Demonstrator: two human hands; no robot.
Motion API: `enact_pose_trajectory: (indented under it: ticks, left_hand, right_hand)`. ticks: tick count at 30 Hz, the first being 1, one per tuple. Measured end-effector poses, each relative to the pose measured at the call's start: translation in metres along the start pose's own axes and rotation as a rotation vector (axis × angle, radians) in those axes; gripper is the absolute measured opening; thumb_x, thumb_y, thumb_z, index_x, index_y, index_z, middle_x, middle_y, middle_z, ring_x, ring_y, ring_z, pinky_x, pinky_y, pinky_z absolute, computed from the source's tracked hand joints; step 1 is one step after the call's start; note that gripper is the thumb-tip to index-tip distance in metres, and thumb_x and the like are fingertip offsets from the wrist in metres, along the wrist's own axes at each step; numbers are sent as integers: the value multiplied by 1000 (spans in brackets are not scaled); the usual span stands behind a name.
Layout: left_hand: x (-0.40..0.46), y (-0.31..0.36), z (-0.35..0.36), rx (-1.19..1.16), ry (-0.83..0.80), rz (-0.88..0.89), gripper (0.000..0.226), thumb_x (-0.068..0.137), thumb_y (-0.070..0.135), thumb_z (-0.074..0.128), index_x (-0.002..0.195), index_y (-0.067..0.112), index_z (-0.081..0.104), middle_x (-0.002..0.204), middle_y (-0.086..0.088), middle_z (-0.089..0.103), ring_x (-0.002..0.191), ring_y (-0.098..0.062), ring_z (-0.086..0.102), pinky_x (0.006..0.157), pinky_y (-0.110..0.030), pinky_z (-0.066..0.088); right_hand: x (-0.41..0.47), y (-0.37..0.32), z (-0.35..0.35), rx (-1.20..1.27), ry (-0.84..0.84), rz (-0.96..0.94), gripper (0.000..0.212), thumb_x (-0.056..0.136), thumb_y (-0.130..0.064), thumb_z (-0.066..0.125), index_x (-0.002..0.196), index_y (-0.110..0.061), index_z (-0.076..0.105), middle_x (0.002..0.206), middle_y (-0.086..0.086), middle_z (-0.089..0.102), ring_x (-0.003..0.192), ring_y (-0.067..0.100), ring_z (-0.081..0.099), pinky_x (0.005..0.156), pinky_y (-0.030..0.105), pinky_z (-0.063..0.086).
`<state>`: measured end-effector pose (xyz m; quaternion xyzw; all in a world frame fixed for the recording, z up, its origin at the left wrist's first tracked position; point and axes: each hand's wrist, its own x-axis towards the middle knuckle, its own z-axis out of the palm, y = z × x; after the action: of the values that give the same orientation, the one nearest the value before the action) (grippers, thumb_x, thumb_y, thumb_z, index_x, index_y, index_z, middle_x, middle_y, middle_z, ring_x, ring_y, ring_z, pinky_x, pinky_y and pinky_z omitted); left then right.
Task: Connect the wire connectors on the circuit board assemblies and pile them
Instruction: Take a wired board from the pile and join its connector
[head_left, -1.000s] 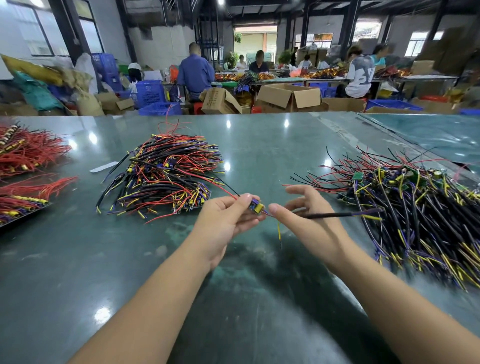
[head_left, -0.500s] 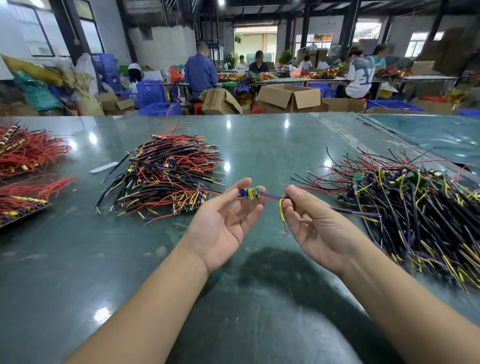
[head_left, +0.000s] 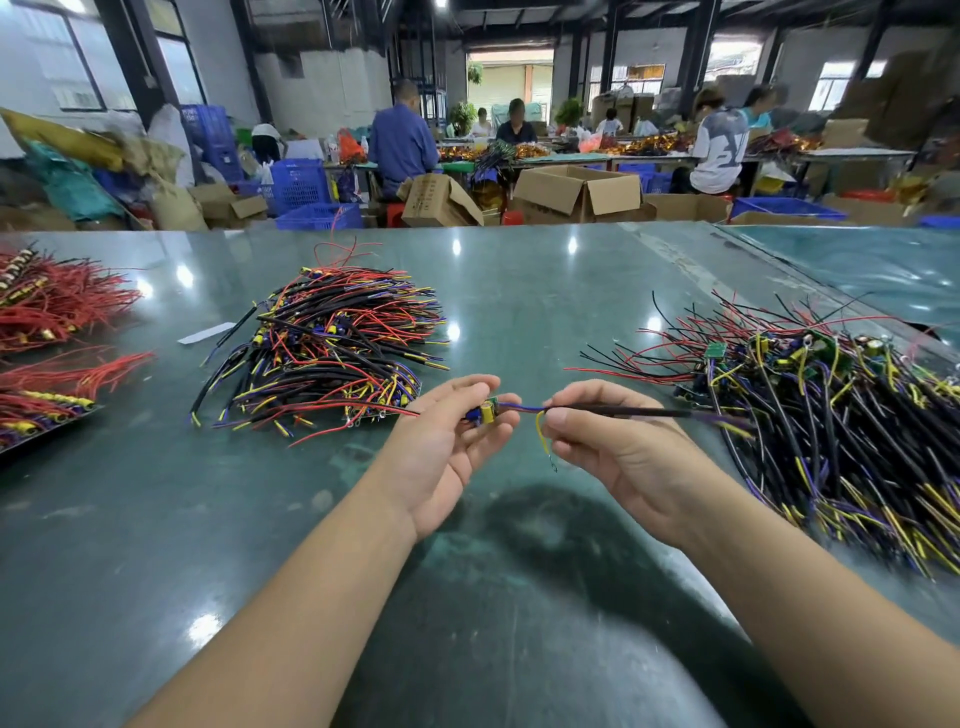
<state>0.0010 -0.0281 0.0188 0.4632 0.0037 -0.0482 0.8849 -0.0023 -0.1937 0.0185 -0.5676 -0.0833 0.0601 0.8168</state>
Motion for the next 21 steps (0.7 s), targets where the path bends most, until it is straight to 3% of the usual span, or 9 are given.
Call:
enact_pose_trajectory:
  ticks: [4,7,9,12,16,19,21]
  left_hand:
    - [-2,2,-2,145,-16,-24,15,93,15,54,90,14,68,77,-6,72,56,-13,65,51,-20,53]
    - [-5,3,-1,225,-196,-43,16,77,28,67,86,19,76,86,-3,70,77,-16,67,64,-27,57]
    - [-6,-1,-1,299,-285,33,12,72,17,77,84,18,75,88,-6,68,87,-19,63,75,-29,56]
    - [-7,-4,-1,531,-343,207,26,72,-1,73,86,20,68,92,1,71,88,-12,66,77,-20,51]
    - [-7,-9,0,678,-264,341,35,65,2,80,71,23,53,84,11,68,76,-11,64,71,-20,50]
    - [-6,-13,3,596,-193,397,30,66,11,79,66,25,52,76,8,65,69,-12,59,68,-23,50]
    - [-4,-11,3,470,-174,385,21,71,15,77,69,25,59,73,1,65,67,-13,59,67,-22,50]
  right_hand:
    - [0,1,1,-236,29,-149,14,78,3,69,78,-10,65,71,3,68,69,11,64,67,20,52]
    - [0,1,1,-264,83,-216,16,79,2,69,73,-12,65,66,3,67,66,13,65,69,27,56]
    - [0,1,2,-286,112,-249,18,79,3,69,71,-13,64,65,4,68,66,15,66,72,30,58]
    - [0,0,3,-274,155,-274,16,79,5,68,72,-8,62,64,3,67,65,14,66,71,29,58]
    - [-2,1,7,-346,164,-279,16,78,4,69,70,-8,62,60,-1,66,62,11,64,69,36,54]
    - [-3,3,10,-359,158,-285,19,77,-1,71,66,-15,64,61,-3,65,64,11,61,67,37,48]
    - [-3,3,10,-331,129,-270,15,78,-5,72,70,-15,64,67,0,69,70,12,66,75,45,51]
